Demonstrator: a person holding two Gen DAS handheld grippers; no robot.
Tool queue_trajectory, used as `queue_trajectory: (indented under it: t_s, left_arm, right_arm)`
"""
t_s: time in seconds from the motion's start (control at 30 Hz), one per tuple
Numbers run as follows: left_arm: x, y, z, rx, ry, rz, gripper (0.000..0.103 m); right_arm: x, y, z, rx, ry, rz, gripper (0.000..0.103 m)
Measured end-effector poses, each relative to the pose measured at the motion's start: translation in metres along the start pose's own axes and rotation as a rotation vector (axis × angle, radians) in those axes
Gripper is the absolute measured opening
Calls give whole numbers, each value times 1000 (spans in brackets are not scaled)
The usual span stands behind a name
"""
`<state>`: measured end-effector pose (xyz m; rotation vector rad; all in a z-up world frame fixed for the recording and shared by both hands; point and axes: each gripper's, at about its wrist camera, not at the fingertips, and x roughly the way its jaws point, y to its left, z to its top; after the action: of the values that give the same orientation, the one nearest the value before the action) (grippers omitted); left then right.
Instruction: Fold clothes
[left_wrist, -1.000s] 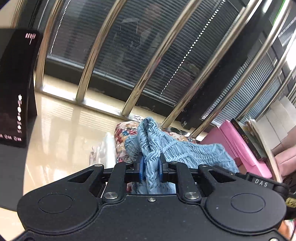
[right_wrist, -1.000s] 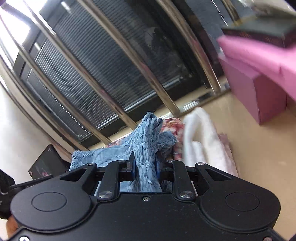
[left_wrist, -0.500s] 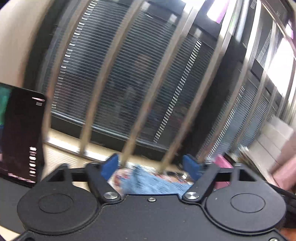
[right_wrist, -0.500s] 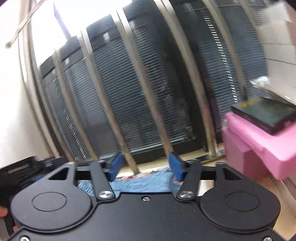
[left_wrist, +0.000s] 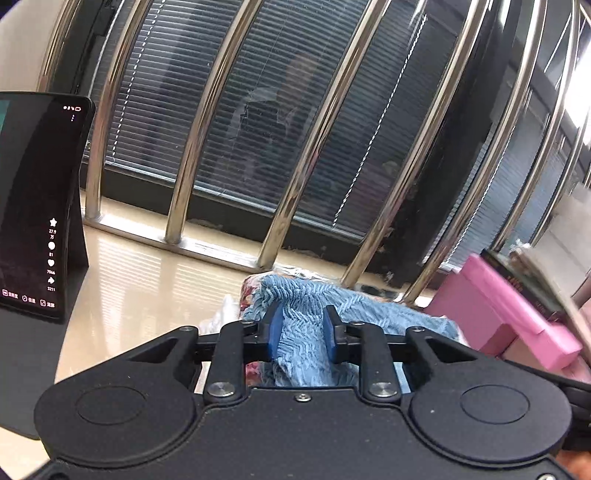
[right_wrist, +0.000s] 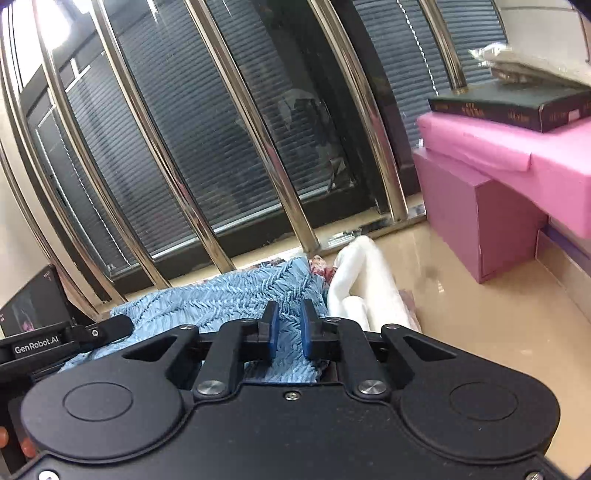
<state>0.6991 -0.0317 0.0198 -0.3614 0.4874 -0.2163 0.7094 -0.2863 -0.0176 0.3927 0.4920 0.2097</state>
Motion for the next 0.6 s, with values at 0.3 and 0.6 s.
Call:
queue_trajectory:
  t_s: [0.3, 0.6]
  left_arm:
    - [-56, -3, 4, -30, -113, 87, 103]
    - [-109, -3, -18, 13, -54, 196, 103]
  right_arm:
    - [-58, 27, 4, -104, -93, 47, 103]
    - [-109, 54, -24, -232, -70, -82, 103]
